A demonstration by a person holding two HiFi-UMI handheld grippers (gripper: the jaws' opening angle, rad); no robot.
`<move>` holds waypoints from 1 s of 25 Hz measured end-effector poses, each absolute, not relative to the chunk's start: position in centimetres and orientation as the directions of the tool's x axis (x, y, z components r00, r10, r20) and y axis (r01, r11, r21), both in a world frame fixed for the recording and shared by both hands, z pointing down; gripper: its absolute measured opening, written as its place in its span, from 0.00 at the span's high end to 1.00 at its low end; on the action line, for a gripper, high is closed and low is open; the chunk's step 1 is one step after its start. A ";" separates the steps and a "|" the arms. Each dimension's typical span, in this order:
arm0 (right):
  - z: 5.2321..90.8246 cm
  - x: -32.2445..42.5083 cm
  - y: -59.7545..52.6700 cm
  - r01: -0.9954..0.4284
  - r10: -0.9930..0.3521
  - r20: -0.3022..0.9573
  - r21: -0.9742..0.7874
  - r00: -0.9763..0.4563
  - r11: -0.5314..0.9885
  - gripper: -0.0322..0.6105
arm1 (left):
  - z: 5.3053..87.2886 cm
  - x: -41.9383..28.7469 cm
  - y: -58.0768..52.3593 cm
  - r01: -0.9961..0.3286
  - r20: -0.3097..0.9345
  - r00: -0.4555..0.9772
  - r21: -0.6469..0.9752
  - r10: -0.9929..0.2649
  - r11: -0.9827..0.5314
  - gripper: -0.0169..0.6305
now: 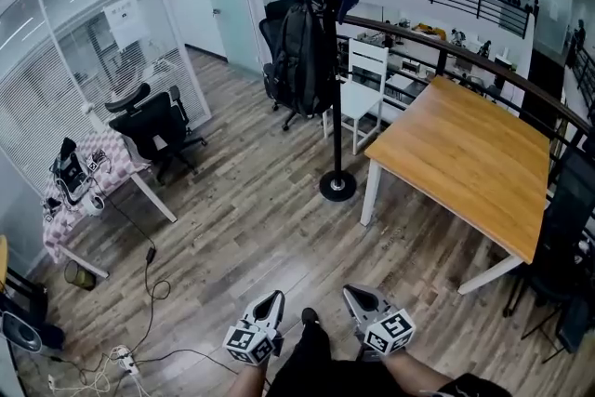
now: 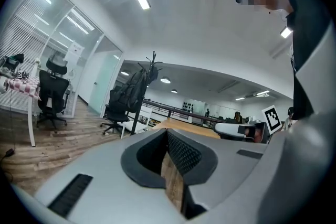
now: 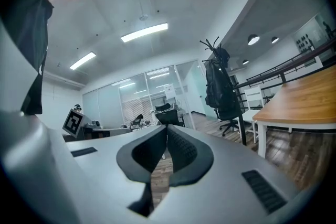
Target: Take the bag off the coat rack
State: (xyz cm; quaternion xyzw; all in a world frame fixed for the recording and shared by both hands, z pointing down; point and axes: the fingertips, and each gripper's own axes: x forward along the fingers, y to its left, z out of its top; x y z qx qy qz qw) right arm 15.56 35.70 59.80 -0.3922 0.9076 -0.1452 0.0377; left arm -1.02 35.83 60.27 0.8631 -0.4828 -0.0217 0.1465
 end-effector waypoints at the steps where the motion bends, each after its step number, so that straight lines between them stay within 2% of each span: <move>1: 59.9 15.4 35.3 -0.702 -0.724 0.048 -0.293 -0.689 0.649 0.90 | 60.2 -1.2 35.2 -0.827 0.096 0.532 0.275 -0.841 -0.491 0.95; 12: 59.3 12.9 25.8 -0.712 -0.723 0.081 -0.284 -0.686 0.643 0.90 | 60.4 -3.2 24.8 -0.806 0.073 0.546 0.317 -0.835 -0.499 0.95; 25: 57.1 9.6 11.0 -0.747 -0.749 0.097 -0.225 -0.655 0.625 0.90 | 57.8 -6.1 9.6 -0.760 0.049 0.621 0.282 -0.783 -0.585 0.95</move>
